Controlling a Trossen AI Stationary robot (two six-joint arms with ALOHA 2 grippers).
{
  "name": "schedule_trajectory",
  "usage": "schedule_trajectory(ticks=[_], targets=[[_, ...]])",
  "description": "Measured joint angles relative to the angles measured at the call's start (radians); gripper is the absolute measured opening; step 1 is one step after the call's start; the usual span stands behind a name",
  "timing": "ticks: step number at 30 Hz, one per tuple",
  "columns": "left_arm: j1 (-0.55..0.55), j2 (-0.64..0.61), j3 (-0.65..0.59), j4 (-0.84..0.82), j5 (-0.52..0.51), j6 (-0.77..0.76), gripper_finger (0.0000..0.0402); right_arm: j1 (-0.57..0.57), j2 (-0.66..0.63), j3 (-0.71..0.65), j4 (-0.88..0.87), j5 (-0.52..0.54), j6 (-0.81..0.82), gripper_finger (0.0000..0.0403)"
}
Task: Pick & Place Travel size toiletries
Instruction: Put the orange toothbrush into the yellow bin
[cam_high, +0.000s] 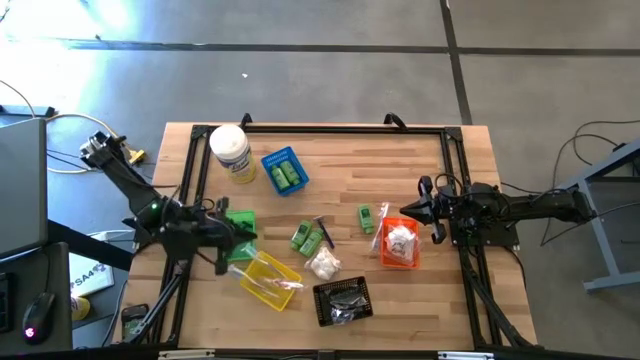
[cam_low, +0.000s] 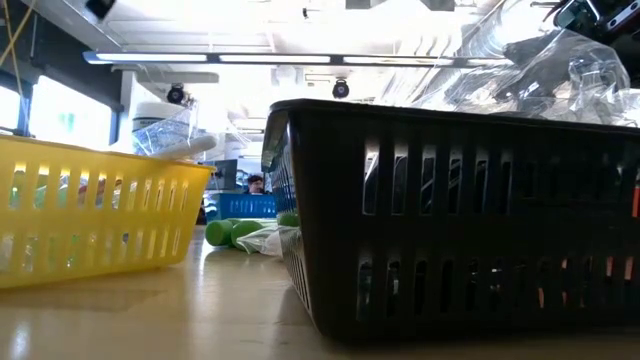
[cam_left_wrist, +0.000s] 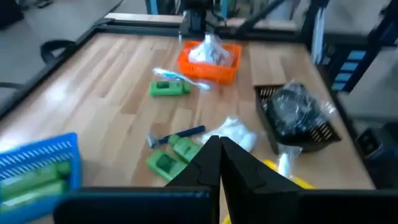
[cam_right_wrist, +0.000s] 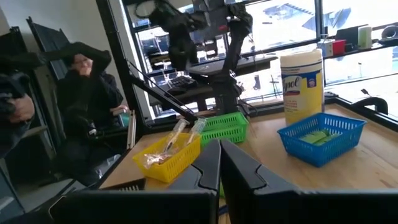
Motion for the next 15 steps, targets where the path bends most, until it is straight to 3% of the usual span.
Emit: schedule_trajectory(ticks=[3, 7, 11, 15], targets=[[0.001, -0.071, -0.111, 0.093, 0.056, -0.029, 0.0001, 0.0, 0.0, 0.0, 0.0, 0.008, 0.0, 0.0002], [0.017, -0.014, -0.135, 0.188, 0.148, 0.024, 0.0001, -0.001, 0.001, 0.0, 0.0, 0.028, -0.001, 0.0002], [0.072, 0.134, -0.048, 0.212, 0.222, 0.04, 0.0001, -0.001, 0.003, 0.0, 0.0, 0.035, -0.001, 0.0002], [0.176, 0.325, 0.084, 0.105, 0.438, 0.013, 0.0011, -0.001, 0.015, 0.0, -0.002, 0.035, 0.019, 0.0002]])
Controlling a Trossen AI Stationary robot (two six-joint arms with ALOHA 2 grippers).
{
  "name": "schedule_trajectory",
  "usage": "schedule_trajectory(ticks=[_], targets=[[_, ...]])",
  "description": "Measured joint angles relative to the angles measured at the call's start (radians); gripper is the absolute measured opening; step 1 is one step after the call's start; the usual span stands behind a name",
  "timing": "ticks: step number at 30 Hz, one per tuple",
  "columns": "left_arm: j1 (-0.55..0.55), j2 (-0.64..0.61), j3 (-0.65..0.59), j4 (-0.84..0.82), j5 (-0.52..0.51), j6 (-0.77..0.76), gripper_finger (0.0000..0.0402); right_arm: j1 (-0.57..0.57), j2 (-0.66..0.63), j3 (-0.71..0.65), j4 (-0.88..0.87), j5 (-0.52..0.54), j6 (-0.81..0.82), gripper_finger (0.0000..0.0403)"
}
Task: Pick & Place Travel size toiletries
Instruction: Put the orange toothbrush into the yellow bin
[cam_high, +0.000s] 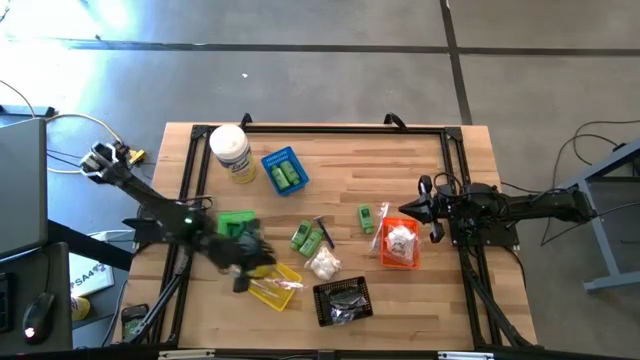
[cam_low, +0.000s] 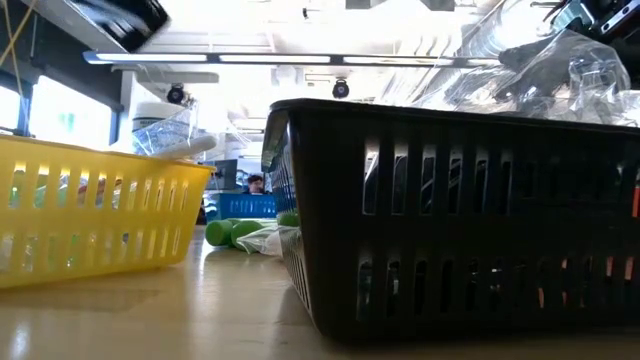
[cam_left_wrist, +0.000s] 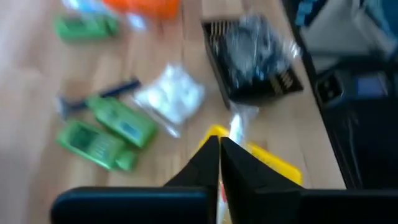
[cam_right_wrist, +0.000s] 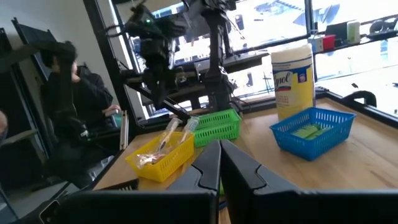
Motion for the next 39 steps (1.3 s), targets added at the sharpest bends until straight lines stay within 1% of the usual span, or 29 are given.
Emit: schedule_trajectory(ticks=[3, 6, 10, 13, 15, 17, 20, 22, 26, 33, 39], targets=[[0.06, 0.131, 0.097, -0.07, 0.15, -0.005, 0.0043, 0.0, 0.012, 0.0, 0.001, -0.003, 0.003, 0.0002], [0.087, 0.251, 0.169, -0.113, 0.281, 0.04, 0.0095, 0.0, 0.021, 0.0, 0.001, -0.003, 0.006, 0.0002], [0.086, 0.364, 0.273, -0.144, 0.365, 0.108, 0.0183, 0.0, 0.03, 0.0, 0.002, -0.003, 0.007, 0.0002], [0.087, 0.431, 0.333, -0.219, 0.365, 0.119, 0.0244, 0.0, 0.032, 0.0, 0.002, -0.003, 0.007, 0.0002], [0.087, 0.468, 0.364, -0.272, 0.319, 0.102, 0.0275, 0.0, 0.034, 0.0, 0.001, -0.003, 0.007, 0.0002], [0.095, 0.498, 0.379, -0.308, 0.276, 0.098, 0.0296, 0.0, 0.034, 0.0, 0.002, -0.003, 0.006, 0.0002], [0.112, 0.528, 0.381, -0.309, 0.295, 0.098, 0.0308, 0.0, 0.034, 0.0, 0.002, -0.003, 0.006, 0.0002], [0.122, 0.533, 0.383, -0.28, 0.328, 0.099, 0.0308, 0.0, 0.034, 0.0, 0.002, -0.003, 0.006, 0.0002], [0.122, 0.537, 0.383, -0.233, 0.359, 0.13, 0.0302, 0.0, 0.034, 0.0, 0.004, -0.001, 0.005, 0.0002], [0.119, 0.553, 0.383, -0.141, 0.361, 0.15, 0.0298, 0.0, 0.034, 0.0, 0.003, 0.0, 0.004, 0.0002], [0.119, 0.594, 0.382, -0.153, 0.347, 0.182, 0.0298, 0.0, 0.034, 0.0, 0.003, 0.0, 0.006, 0.0002]])
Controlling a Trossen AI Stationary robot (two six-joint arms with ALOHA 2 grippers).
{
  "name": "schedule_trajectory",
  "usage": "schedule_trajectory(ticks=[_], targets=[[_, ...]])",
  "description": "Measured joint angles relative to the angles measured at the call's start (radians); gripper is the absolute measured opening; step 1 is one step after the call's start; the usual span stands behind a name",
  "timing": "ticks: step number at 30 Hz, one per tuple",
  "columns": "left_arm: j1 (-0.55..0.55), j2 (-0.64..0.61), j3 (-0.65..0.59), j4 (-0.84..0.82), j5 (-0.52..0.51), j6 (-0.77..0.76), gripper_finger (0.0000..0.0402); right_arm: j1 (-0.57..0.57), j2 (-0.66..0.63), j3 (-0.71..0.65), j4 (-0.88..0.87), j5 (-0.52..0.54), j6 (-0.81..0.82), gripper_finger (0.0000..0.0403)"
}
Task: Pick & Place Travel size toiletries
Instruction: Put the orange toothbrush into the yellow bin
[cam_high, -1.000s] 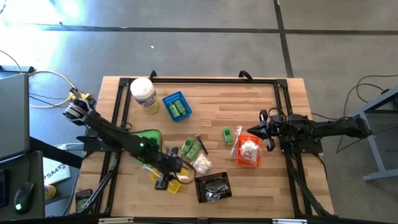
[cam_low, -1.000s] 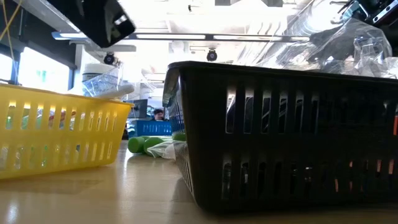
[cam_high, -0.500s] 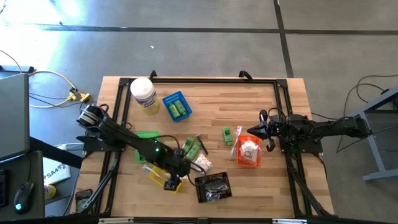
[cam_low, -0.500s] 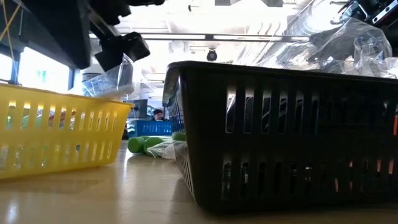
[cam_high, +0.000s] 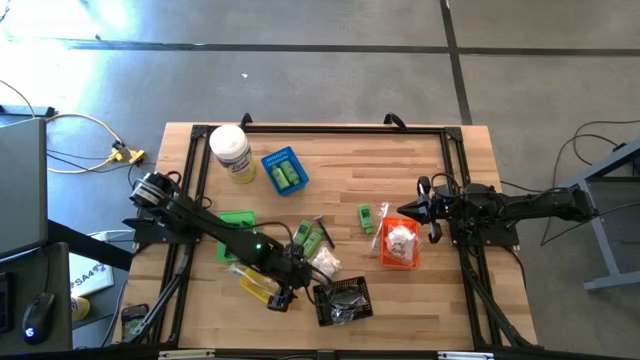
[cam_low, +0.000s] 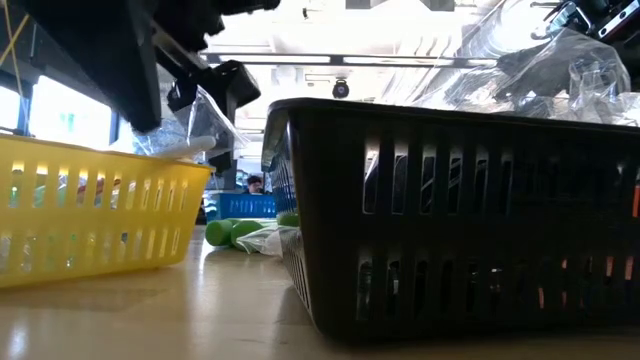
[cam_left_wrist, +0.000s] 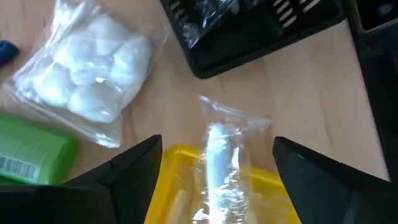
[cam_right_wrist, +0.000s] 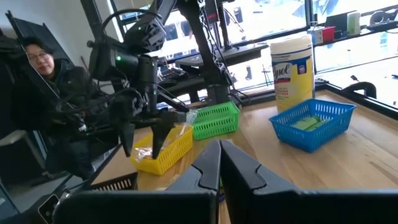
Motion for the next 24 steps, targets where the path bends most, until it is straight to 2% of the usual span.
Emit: schedule_trajectory(ticks=[7, 18, 24], targets=[[0.0, 0.001, -0.001, -0.008, -0.052, 0.007, 0.0283, 0.0, 0.0, 0.0, 0.0, 0.0, 0.001, 0.0002], [0.0, 0.001, -0.001, -0.013, -0.043, 0.054, 0.0179, 0.0, 0.0, 0.0, 0.0, 0.026, -0.002, 0.0002], [0.0, 0.001, -0.001, -0.012, -0.039, 0.069, 0.0135, 0.0, 0.0, 0.0, 0.0, 0.027, -0.003, 0.0002]])
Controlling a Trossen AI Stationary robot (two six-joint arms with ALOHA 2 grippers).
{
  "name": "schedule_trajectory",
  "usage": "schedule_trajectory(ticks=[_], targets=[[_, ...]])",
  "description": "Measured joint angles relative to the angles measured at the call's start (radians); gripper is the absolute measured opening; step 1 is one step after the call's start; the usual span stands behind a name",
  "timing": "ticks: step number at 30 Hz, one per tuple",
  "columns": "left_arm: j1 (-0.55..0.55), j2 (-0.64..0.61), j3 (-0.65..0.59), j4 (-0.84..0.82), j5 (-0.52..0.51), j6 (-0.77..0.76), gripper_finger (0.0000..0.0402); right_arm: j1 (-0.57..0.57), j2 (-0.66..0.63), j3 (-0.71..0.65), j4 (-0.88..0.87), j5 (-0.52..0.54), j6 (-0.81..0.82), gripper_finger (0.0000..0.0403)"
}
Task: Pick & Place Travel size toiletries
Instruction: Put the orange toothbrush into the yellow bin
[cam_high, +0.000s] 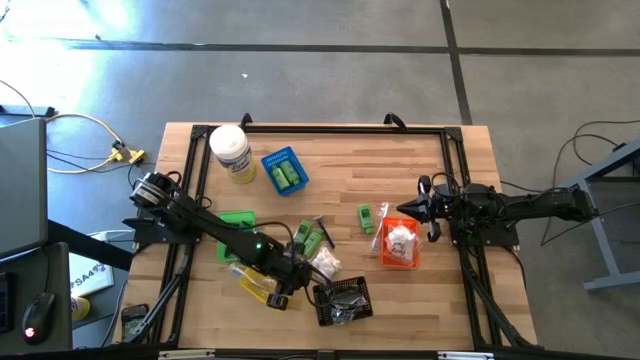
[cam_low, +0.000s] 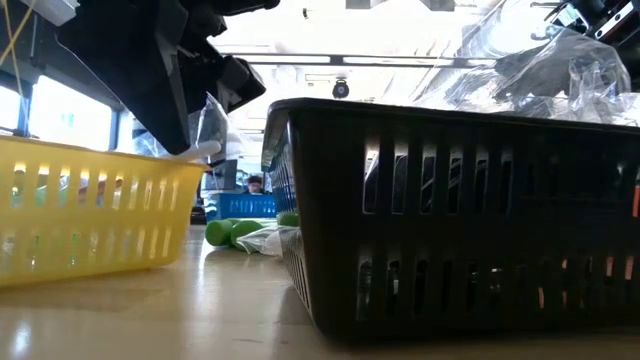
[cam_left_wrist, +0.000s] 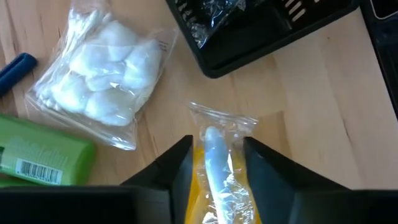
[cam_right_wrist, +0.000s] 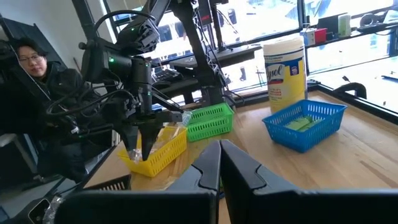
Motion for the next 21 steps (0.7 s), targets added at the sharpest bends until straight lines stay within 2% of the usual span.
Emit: schedule_trajectory(ticks=[4, 10, 21], targets=[[0.0, 0.0, 0.0, 0.004, -0.002, 0.006, 0.0095, 0.0, 0.0, 0.0, 0.0, 0.0, 0.0, 0.0002], [0.0, 0.0, 0.0, 0.006, -0.002, 0.032, 0.0013, 0.0, 0.0, 0.0, 0.0, 0.0, 0.0, 0.0002], [-0.001, -0.006, 0.023, -0.01, 0.006, 0.038, 0.0002, 0.0, 0.0, 0.0, 0.0, 0.0, 0.0, 0.0002]])
